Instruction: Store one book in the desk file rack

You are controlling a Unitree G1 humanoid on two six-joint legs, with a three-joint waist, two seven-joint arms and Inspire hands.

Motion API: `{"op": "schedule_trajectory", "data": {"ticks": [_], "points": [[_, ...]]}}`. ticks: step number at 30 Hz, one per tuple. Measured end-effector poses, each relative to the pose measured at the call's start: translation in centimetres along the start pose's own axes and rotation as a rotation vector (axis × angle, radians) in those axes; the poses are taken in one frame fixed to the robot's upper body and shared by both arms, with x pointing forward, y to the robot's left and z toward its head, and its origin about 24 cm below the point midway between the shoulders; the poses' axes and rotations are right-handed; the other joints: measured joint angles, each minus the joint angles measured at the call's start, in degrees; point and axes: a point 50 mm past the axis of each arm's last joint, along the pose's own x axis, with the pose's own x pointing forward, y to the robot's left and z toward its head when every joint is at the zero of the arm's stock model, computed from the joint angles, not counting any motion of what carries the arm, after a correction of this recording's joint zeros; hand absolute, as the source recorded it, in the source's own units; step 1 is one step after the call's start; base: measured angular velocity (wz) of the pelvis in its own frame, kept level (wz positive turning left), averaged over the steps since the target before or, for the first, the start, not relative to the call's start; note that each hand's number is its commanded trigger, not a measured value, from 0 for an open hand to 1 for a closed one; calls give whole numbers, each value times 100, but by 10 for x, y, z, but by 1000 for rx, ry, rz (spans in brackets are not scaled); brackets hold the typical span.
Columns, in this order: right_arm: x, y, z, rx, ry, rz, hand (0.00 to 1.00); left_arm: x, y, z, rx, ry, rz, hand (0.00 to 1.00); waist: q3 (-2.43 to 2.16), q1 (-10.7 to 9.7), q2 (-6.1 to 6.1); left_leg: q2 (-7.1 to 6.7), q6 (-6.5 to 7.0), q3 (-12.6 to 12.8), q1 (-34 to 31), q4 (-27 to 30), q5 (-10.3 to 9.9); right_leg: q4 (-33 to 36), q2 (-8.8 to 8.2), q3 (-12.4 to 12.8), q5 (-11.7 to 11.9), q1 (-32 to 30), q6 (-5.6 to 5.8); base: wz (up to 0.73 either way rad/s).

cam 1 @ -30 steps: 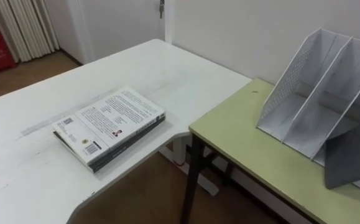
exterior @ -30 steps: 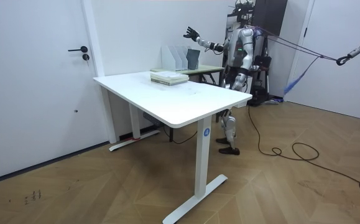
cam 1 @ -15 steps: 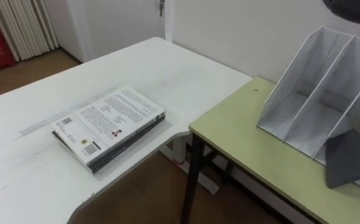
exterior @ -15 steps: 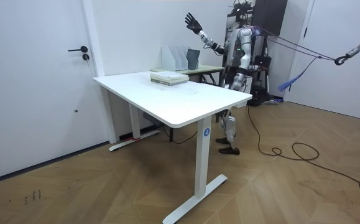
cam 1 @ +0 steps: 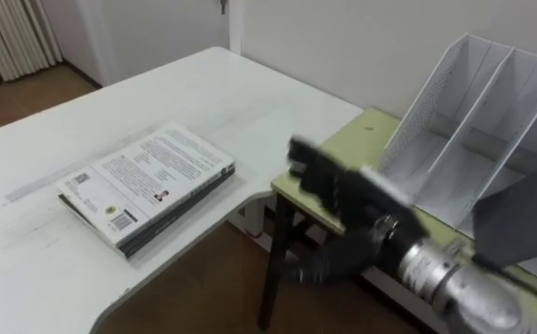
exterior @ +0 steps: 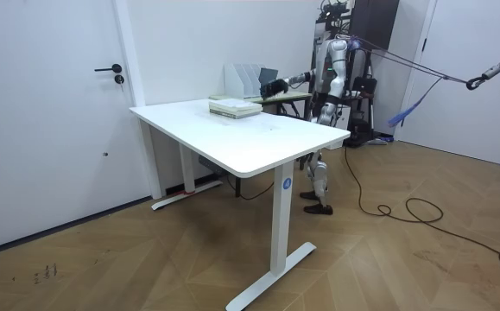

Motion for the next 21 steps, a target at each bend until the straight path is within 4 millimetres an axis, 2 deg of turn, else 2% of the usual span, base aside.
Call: {"op": "schedule_trajectory", "data": {"ticks": [2, 7, 9, 10, 13, 15, 16, 17, 21], "points": [[-9, 8, -44, 41, 201, 80, 0, 2, -2, 2, 11, 7, -9, 0, 10, 57, 30, -8, 9, -3, -36, -3, -5, 1, -8, -10, 2, 2, 7, 0], [-35, 14, -90, 99, 398, 125, 0, 1, -2, -2, -34, 8, -10, 0, 10, 71, 45, -7, 9, 6, -57, -2, -5, -12, -7, -20, 2, -15, 8, 0], [-46, 15, -110, 141, 474, 108, 0, 2, -4, -1, -39, 5, -13, 0, -11, 57, 61, -9, 10, 3, -60, -2, -5, -23, -10, -26, 2, -2, 8, 2], [-55, 16, -122, 164, 527, 85, 0, 2, -4, -2, -47, 6, -12, 0, -36, 60, 55, -12, 9, 2, -64, -3, -5, -18, -16, -32, 0, 12, 12, 3], [-80, 19, -154, 258, 633, -25, 0, -1, -2, -12, -74, 16, 8, 0, -60, 14, 93, -16, 10, -8, -64, 0, -5, -24, -26, -55, -5, 29, 21, 2], [-94, 23, -173, 343, 684, -123, 0, -1, -2, -16, -99, 14, 31, 0, -57, -46, 105, -16, 10, -4, -36, 1, -5, -45, -31, -71, -10, 69, 26, 5], [-103, 27, -184, 387, 723, -180, 0, 0, -4, -17, -116, 12, 42, 0, -42, -56, 132, -15, 10, -5, 5, -2, -6, -113, -27, -71, -6, 88, 29, 0], [-112, 32, -194, 428, 755, -226, 0, 1, -6, -18, -120, 11, 50, 0, -46, -50, 167, -15, 19, -10, 12, -4, -11, -105, -26, -71, -7, 98, 30, 0], [-122, 44, -209, 547, 764, -353, 0, 2, -9, -19, -92, 5, 64, 0, -18, -112, 202, -7, 33, -16, 1, -30, -21, -102, -17, -73, -6, 95, 28, 0]]}}
